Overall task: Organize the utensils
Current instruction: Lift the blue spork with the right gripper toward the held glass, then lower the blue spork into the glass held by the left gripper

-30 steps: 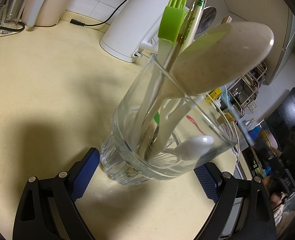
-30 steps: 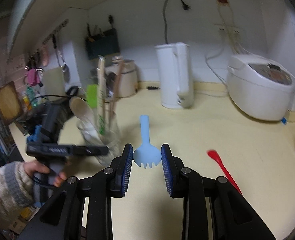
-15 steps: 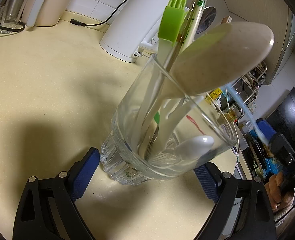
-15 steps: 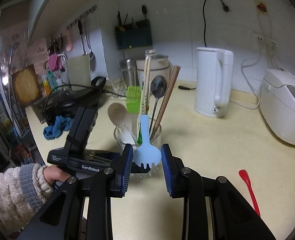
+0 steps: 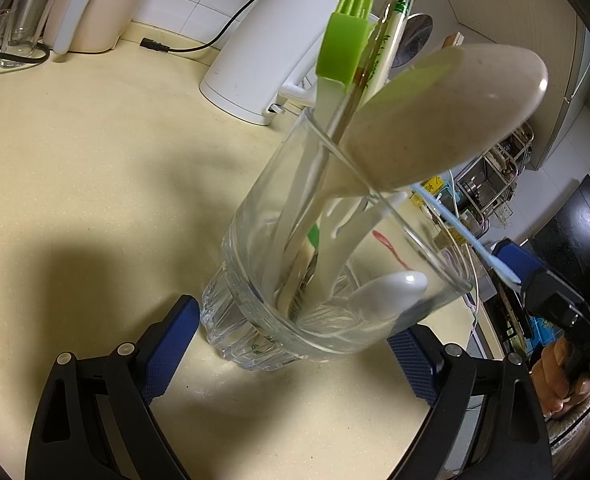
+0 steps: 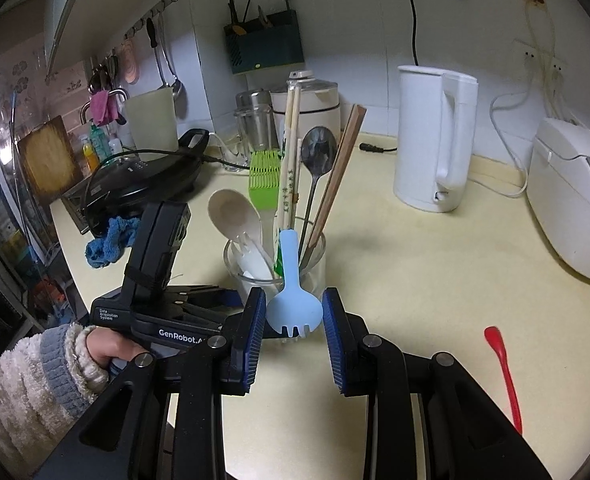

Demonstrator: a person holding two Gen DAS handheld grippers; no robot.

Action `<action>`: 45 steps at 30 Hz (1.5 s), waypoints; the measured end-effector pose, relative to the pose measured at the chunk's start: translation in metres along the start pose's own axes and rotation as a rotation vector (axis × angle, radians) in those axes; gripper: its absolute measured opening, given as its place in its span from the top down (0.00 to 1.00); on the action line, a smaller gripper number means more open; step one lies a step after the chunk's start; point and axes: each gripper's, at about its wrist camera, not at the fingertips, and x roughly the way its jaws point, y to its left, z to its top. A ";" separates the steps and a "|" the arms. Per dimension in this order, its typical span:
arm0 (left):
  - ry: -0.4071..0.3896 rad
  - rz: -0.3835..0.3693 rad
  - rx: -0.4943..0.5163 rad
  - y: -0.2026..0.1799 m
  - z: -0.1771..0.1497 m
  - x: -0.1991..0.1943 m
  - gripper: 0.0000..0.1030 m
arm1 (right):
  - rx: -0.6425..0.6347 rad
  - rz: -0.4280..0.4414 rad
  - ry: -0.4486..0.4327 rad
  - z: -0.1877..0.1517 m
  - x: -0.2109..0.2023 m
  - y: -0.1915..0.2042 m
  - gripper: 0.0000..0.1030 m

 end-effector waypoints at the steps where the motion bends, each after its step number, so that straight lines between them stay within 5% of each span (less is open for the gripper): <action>1: 0.000 0.000 0.000 0.000 0.000 0.000 0.09 | 0.003 0.003 0.007 0.000 0.001 0.000 0.71; 21: 0.000 0.000 0.000 0.000 0.000 0.000 0.09 | -0.020 0.005 0.023 0.013 0.000 0.002 0.71; 35: -0.001 -0.001 0.000 0.000 0.000 0.000 0.09 | -0.068 0.009 0.140 0.024 0.016 0.008 0.71; 45: -0.003 -0.003 -0.002 0.001 0.000 0.001 0.09 | -0.042 0.001 0.049 0.042 0.004 0.008 0.71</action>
